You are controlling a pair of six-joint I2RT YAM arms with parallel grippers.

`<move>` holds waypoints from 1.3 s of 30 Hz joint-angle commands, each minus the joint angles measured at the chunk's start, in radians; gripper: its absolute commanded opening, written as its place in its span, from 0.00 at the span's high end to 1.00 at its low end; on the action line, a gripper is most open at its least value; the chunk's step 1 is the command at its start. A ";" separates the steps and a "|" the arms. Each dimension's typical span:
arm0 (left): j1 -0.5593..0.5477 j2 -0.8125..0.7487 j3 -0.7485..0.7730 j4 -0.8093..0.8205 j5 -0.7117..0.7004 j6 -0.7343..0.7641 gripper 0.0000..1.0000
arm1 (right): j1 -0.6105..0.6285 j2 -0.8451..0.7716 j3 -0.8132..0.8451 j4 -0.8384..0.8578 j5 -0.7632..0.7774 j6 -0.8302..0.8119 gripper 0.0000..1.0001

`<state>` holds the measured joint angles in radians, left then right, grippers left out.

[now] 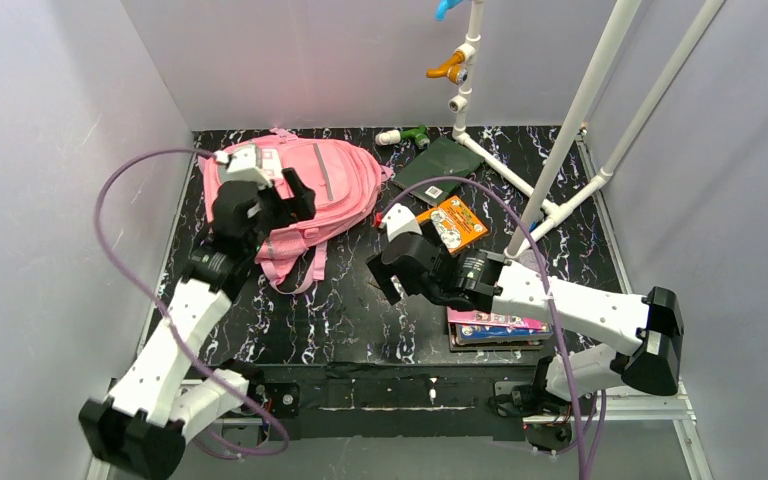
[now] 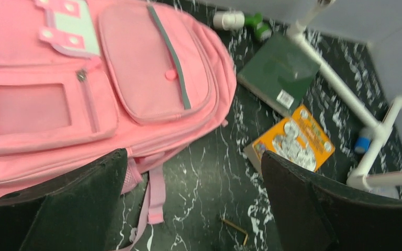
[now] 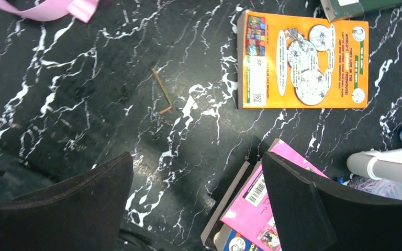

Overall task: Pack the student bag
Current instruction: Adjust the student bag at the center of the board.

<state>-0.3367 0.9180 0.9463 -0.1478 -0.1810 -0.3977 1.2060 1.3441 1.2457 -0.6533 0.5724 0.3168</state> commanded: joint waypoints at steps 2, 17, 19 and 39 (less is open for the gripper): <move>0.004 0.254 0.200 -0.222 0.214 0.065 0.01 | -0.012 -0.055 -0.080 0.204 0.095 0.066 0.00; -0.026 1.189 1.047 -0.647 -0.065 0.231 0.05 | -0.135 -0.154 -0.200 0.253 -0.050 0.117 0.00; -0.030 1.289 1.140 -0.675 -0.103 0.242 0.05 | -0.146 -0.163 -0.207 0.251 -0.055 0.117 0.00; -0.043 1.084 0.990 -0.681 -0.126 0.290 1.00 | -0.276 -0.070 -0.212 0.325 -0.216 0.085 0.00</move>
<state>-0.3874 2.2204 2.0216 -0.8104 -0.3344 -0.1257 0.9653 1.2629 1.0000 -0.3954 0.4267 0.4080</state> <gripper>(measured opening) 0.052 0.997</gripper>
